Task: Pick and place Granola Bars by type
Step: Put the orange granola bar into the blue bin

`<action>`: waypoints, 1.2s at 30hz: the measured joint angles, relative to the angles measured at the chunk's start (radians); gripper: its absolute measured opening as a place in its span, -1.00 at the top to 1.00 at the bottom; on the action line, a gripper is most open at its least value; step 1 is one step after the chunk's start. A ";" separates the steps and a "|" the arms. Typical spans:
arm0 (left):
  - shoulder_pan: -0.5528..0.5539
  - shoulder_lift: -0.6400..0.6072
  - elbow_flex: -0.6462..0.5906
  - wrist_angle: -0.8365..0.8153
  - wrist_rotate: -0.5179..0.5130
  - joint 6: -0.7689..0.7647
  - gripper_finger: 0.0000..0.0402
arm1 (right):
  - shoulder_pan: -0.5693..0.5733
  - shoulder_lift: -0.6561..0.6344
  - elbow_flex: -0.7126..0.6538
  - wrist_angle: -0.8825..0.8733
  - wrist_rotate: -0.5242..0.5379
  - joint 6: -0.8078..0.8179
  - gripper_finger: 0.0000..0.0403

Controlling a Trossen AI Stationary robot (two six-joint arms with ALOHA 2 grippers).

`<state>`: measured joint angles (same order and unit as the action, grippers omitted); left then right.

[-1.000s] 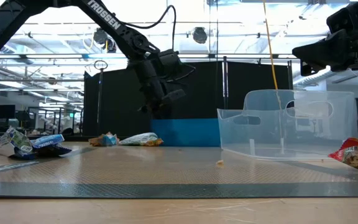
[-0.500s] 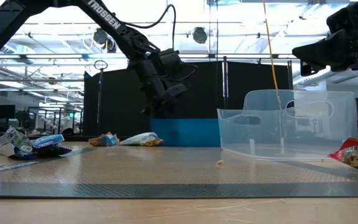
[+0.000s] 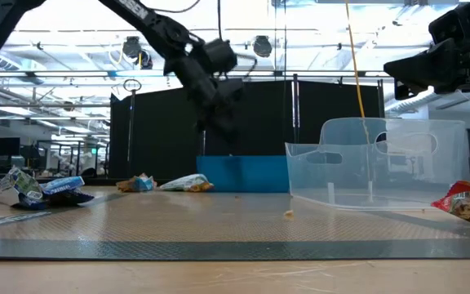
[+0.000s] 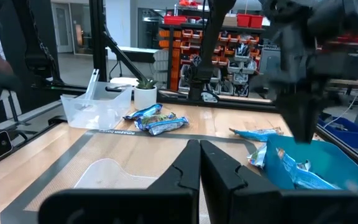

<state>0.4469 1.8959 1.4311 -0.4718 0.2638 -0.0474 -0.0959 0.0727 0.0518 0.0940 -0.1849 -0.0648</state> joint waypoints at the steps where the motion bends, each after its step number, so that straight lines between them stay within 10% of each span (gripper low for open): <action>1: 0.000 -0.021 0.000 -0.006 -0.001 0.001 0.62 | 0.000 0.000 0.000 0.000 0.000 0.000 0.98; 11: -0.032 -0.233 0.001 -0.255 -0.016 0.047 0.62 | 0.000 0.000 0.000 0.000 0.000 0.000 0.98; 17: -0.071 -0.316 -0.096 -0.399 -0.246 -0.040 0.62 | 0.000 0.000 0.000 0.001 0.000 0.000 0.98; 26: -0.037 -0.425 -0.392 -0.357 -0.489 -0.394 0.62 | 0.000 0.000 0.000 0.000 0.000 0.000 0.98; 36: 0.115 -0.451 -0.530 -0.133 -0.416 -0.470 0.52 | 0.000 0.000 0.000 0.000 0.000 0.000 0.98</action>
<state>0.5618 1.4445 0.9007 -0.6049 -0.1526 -0.5178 -0.0962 0.0731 0.0518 0.0940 -0.1851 -0.0647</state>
